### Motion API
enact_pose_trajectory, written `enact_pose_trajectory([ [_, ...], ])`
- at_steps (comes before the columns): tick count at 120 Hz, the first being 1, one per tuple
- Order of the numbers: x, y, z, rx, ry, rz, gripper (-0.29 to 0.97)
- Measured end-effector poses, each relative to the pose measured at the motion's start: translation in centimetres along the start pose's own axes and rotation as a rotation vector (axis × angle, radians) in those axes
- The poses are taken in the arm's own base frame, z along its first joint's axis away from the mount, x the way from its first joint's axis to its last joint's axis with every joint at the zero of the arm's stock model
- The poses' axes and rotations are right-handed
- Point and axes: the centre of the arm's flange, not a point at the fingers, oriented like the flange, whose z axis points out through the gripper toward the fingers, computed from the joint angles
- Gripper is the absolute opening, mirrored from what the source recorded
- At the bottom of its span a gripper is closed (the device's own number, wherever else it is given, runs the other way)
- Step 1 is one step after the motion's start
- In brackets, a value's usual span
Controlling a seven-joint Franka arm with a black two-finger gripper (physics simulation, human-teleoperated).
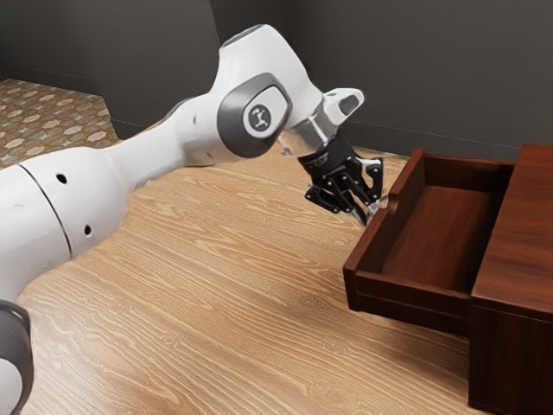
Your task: Pull the drawer handle with one arm to open the drawer
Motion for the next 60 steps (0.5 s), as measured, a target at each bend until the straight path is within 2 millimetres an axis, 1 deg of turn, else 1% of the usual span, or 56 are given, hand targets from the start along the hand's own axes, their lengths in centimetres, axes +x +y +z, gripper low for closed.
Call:
enact_pose_trajectory([
  [18, 0.2, -1.1, -0.7, 0.005, 0.006, -0.015, 0.03],
  [30, 0.6, -2.1, -1.5, 0.008, 0.019, -0.029, 0.04],
  [34, 0.6, -2.1, -1.9, 0.006, 0.025, -0.028, 0.08],
  [40, 0.4, -1.9, -3.1, 0.002, 0.037, -0.022, 0.19],
  [50, -0.3, -1.6, -6.2, -0.001, 0.065, -0.013, 0.35],
  [57, -0.9, -2.3, -9.8, 0.004, 0.093, -0.019, 0.43],
  [60, -1.5, -2.7, -12.2, 0.016, 0.109, -0.021, 0.46],
])
